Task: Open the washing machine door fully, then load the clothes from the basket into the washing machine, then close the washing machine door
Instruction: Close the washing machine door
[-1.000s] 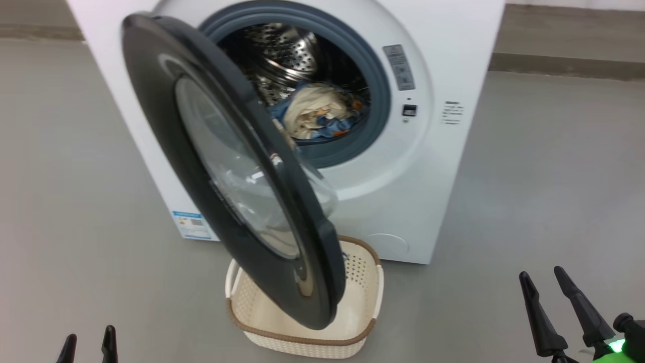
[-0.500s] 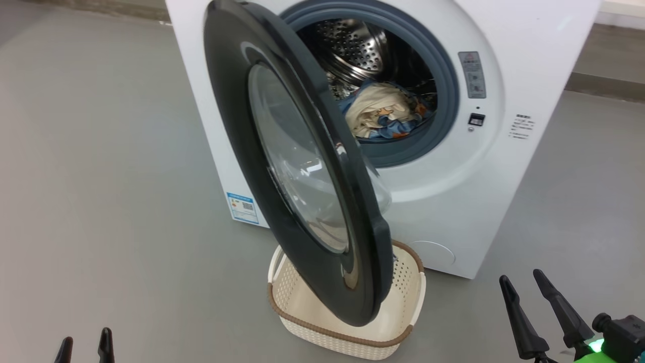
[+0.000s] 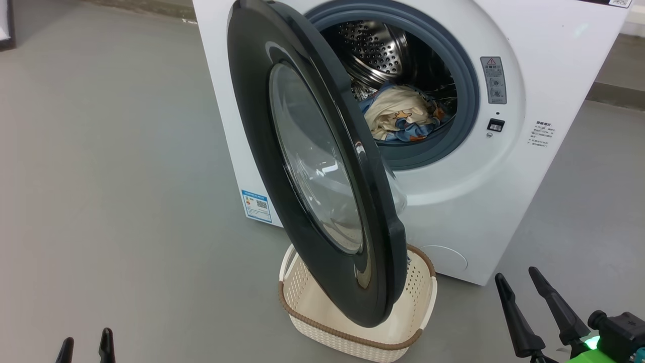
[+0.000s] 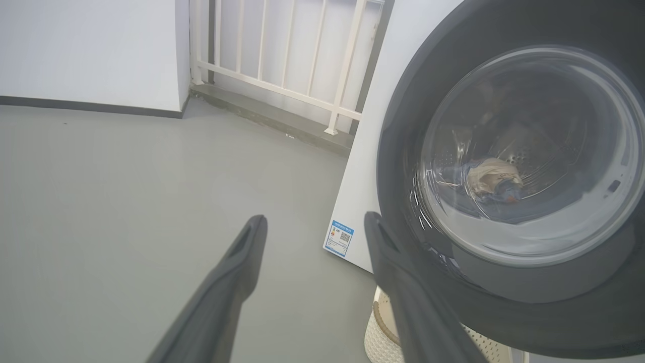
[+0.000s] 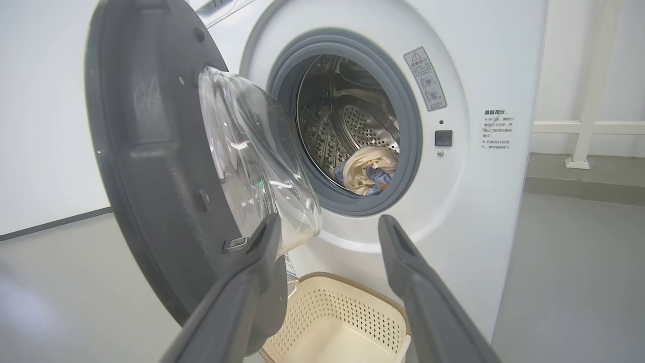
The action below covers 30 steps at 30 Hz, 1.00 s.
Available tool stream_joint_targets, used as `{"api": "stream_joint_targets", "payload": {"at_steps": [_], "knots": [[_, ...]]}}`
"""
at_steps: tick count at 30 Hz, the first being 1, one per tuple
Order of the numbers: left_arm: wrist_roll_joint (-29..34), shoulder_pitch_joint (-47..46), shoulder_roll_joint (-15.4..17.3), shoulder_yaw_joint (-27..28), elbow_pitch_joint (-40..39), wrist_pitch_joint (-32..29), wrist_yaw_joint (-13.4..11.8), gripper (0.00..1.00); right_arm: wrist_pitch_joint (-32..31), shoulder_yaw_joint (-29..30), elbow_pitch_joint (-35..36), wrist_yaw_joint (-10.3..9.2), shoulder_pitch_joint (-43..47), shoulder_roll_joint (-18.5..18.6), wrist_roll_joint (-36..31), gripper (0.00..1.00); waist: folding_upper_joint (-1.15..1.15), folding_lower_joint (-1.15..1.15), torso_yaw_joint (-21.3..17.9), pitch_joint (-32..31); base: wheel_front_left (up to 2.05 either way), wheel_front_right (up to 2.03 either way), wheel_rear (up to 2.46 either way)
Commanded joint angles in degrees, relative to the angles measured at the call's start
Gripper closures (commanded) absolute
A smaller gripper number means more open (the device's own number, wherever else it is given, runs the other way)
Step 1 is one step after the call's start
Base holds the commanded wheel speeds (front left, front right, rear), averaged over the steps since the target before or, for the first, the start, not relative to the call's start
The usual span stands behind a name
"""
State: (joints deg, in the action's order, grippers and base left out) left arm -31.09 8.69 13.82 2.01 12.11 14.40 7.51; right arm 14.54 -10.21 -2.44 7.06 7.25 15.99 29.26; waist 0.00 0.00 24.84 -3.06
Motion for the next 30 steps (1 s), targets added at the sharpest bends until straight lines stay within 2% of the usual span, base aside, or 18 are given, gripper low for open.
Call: {"api": "stream_joint_targets", "payload": {"at_steps": [1, 2, 3, 4, 5, 11, 17, 24, 30], "knots": [[0.5, -0.9, 0.9, 2.1, -1.7, 0.6, 0.0, 0.0, 0.5, -1.0, 1.2, 0.43, -2.0, 1.2, 1.1, 0.0, 0.0, 0.0, 0.1, -0.1, 0.0, 0.0, 0.0], [0.5, -0.9, 0.9, 2.0, -1.7, 0.6, 0.0, 0.0, 0.5, -1.1, 1.1, 0.43, -2.1, 1.1, 1.2, 0.19, 0.0, 0.0, 0.1, -0.1, 0.0, 0.0, 0.0], [0.5, -0.9, 0.9, 2.0, -1.7, 0.6, 0.0, 0.0, 0.5, -1.2, 1.2, 0.43, -2.2, 1.0, 1.3, 0.51, 0.0, 0.0, 0.1, -0.1, 0.0, 0.0, 0.0], [0.5, -0.8, 0.8, 1.9, -1.7, 0.6, 0.0, 0.0, 0.5, -1.3, 1.4, 0.43, -2.4, 0.8, 1.6, 0.63, 0.0, 0.0, 0.2, -0.1, 0.0, 0.0, 0.0], [0.5, -0.8, 0.7, 1.8, -1.8, 0.6, 0.0, 0.0, 0.5, -1.4, 1.7, 0.43, -2.6, 0.7, 1.8, 1.0, 0.0, 0.0, 0.2, -0.1, 0.0, 0.0, 0.0], [0.5, -0.7, 0.2, 1.8, -2.1, 0.6, 0.0, 0.0, 0.5, -1.7, 5.6, 0.43, -5.1, 0.0, 2.5, 1.0, 0.0, 0.0, 0.2, -0.4, 0.0, 0.0, 0.0], [0.6, -1.1, -0.2, 1.6, -2.4, 0.6, 0.0, 0.0, 0.5, -4.1, 12.9, 0.43, -8.6, -0.9, 2.1, 1.0, 0.0, 0.0, 0.3, -0.6, 0.0, 0.0, 0.0], [0.7, -1.6, -0.3, 1.1, -2.5, 0.6, 0.0, 0.0, 0.5, -12.1, 19.4, 0.43, -11.0, -1.5, 1.8, 1.0, 0.0, 0.0, 0.5, -0.9, 0.0, 0.0, 0.0], [0.8, -1.9, -0.5, 0.7, -2.5, 0.6, 0.0, 0.0, 0.5, -22.4, 17.6, 0.43, -12.1, -2.1, 2.4, 1.0, 0.0, 0.0, 0.7, -0.8, 0.0, 0.0, 0.0]]}}
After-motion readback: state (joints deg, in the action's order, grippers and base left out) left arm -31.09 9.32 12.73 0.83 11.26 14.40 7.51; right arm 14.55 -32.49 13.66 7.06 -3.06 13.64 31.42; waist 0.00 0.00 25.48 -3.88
